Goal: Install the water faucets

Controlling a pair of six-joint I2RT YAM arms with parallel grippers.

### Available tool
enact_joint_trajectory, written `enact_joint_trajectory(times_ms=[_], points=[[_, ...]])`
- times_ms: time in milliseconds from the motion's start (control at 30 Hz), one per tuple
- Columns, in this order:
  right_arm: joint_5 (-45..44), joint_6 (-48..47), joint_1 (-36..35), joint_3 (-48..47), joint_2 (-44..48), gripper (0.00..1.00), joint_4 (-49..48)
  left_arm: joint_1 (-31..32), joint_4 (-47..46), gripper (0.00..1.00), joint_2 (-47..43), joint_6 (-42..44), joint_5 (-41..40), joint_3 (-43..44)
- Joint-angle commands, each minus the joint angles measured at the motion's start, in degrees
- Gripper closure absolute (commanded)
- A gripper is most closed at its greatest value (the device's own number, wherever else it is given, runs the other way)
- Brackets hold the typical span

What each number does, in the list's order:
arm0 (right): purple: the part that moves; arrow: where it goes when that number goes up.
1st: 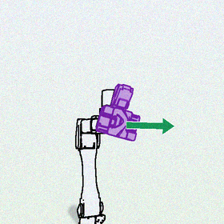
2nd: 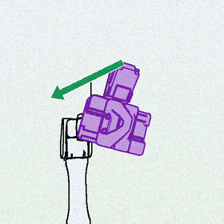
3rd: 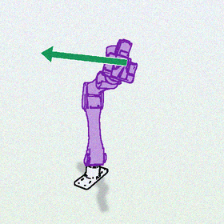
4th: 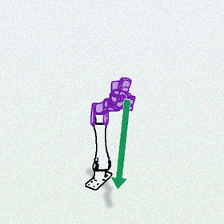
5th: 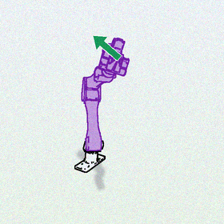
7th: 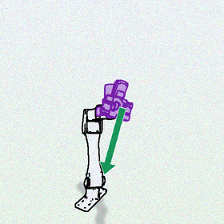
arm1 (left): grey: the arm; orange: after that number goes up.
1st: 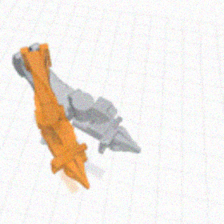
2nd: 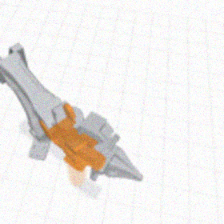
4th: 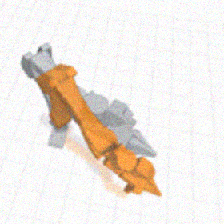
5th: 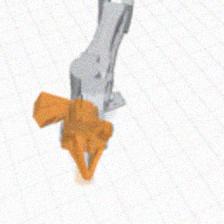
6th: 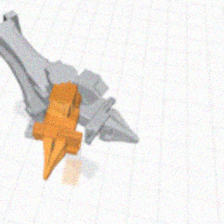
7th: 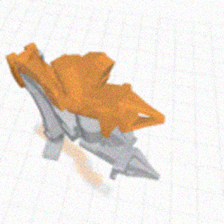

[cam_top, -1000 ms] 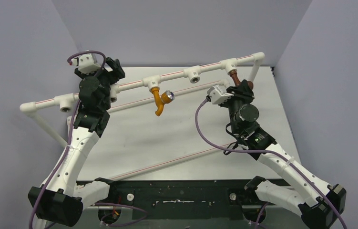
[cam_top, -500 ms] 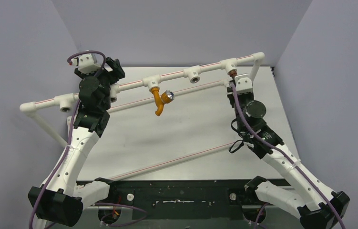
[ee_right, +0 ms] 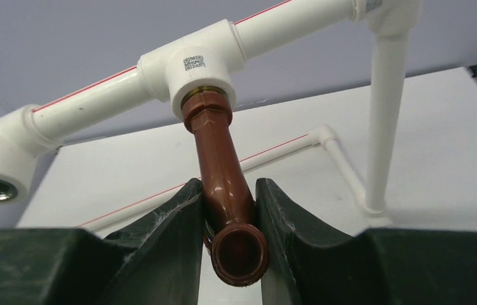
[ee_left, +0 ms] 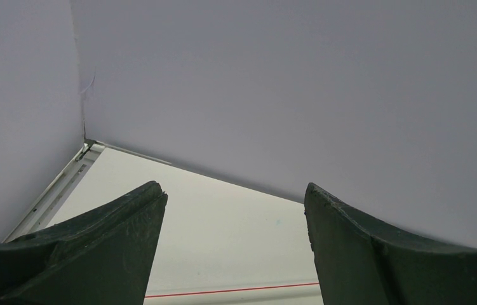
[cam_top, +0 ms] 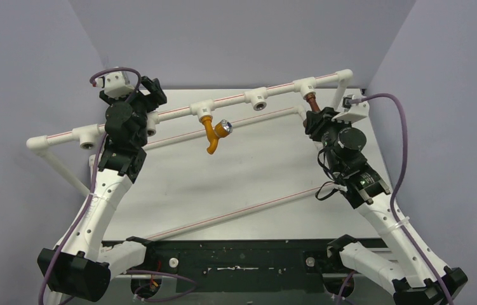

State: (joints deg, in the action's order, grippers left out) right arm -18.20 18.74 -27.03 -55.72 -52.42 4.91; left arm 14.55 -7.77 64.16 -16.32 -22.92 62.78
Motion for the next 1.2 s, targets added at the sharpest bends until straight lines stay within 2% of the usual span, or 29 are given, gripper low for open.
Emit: enact_joint_trajectory(times_ms=[0, 267, 567, 733, 933, 967, 1067, 1100, 1167], points=[[3.9, 19.8, 4.1, -2.0, 1.5, 1.0, -8.2, 1.1, 16.0, 0.22, 2.0, -0.8, 2.0, -4.6], [14.4, 41.1, 10.2, 4.3, 3.6, 1.0, -15.3, 1.1, 15.9, 0.22, 2.0, -0.6, 2.0, -4.6], [17.8, 65.3, 11.1, 12.0, 4.7, 1.0, -26.9, 1.1, 15.9, 0.22, 1.9, -0.5, 1.9, -4.6], [17.8, 73.2, 11.0, 13.3, 5.6, 1.0, -31.1, 1.1, 16.0, 0.22, 2.1, -0.6, 1.8, -4.6], [17.8, 72.4, 11.0, 12.3, 5.5, 0.99, -29.2, 1.1, 15.9, 0.22, 2.1, -0.4, 1.3, -4.6], [17.8, 71.7, 11.0, 12.2, 5.8, 0.91, -28.1, 1.1, 16.0, 0.22, 2.2, -0.4, 1.3, -4.6], [17.8, 69.8, 11.0, 12.7, 6.8, 0.58, -25.9, 1.1, 16.0, 0.22, 2.3, -0.4, 1.3, -4.7], [17.8, 69.4, 11.1, 13.0, 7.1, 0.51, -25.4, 1.1, 15.9, 0.22, 2.3, -0.3, 1.2, -4.7], [17.8, 67.8, 11.0, 13.3, 7.5, 0.42, -24.3, 1.1, 15.9, 0.22, 2.3, -0.3, 1.2, -4.6]])
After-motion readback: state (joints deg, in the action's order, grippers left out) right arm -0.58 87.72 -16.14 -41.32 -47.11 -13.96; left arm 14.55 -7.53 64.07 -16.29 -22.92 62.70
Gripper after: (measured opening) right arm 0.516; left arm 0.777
